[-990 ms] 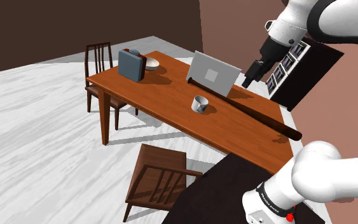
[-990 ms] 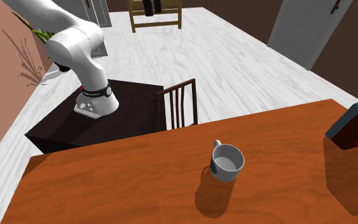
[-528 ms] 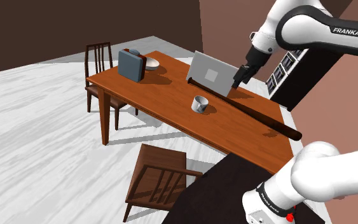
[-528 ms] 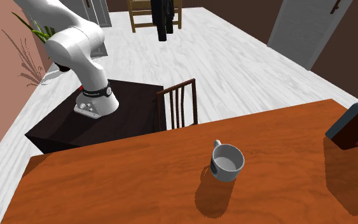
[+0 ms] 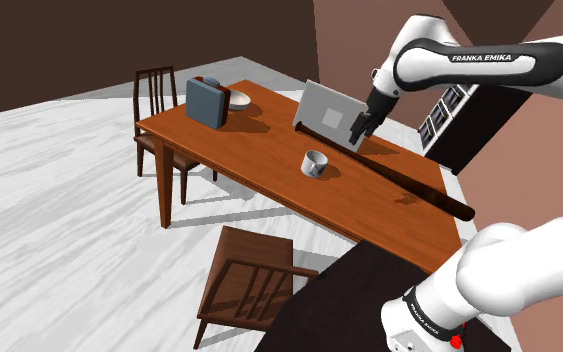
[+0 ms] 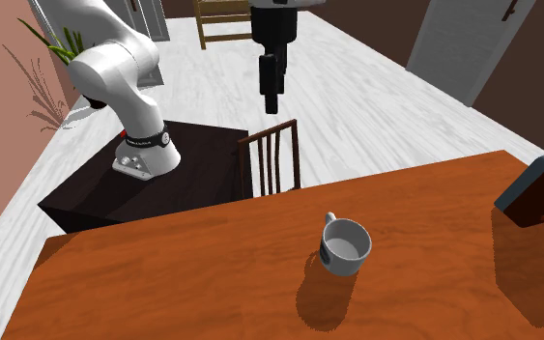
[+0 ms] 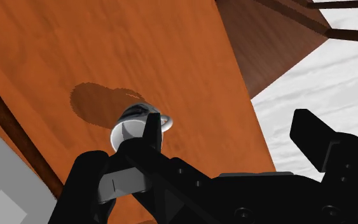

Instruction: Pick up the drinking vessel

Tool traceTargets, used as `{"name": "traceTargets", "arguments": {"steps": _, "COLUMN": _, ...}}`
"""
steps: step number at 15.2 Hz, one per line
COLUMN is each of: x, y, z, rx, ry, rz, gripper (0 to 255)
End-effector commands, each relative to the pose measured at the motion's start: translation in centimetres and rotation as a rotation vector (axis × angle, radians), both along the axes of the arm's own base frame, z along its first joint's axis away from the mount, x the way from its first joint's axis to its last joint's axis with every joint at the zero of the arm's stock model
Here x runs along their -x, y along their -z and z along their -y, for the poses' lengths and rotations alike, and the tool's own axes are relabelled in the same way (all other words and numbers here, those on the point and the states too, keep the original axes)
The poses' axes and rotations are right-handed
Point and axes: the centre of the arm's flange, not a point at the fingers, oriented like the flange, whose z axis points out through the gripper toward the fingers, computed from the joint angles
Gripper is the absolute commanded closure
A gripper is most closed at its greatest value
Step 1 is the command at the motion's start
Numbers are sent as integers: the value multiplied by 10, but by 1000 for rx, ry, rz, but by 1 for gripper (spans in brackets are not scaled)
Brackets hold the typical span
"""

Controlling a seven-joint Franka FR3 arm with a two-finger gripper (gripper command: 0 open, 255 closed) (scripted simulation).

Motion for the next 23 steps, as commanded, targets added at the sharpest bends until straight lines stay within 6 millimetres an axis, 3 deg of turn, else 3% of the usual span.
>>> {"name": "traceTargets", "arguments": {"steps": 1, "x": -17, "y": 15, "z": 17, "rx": -7, "ry": -3, "rz": -6, "gripper": 0}}
{"name": "traceTargets", "arguments": {"steps": 23, "x": -187, "y": 210, "z": 176, "rx": -93, "ry": -26, "rz": -83, "gripper": 0}}
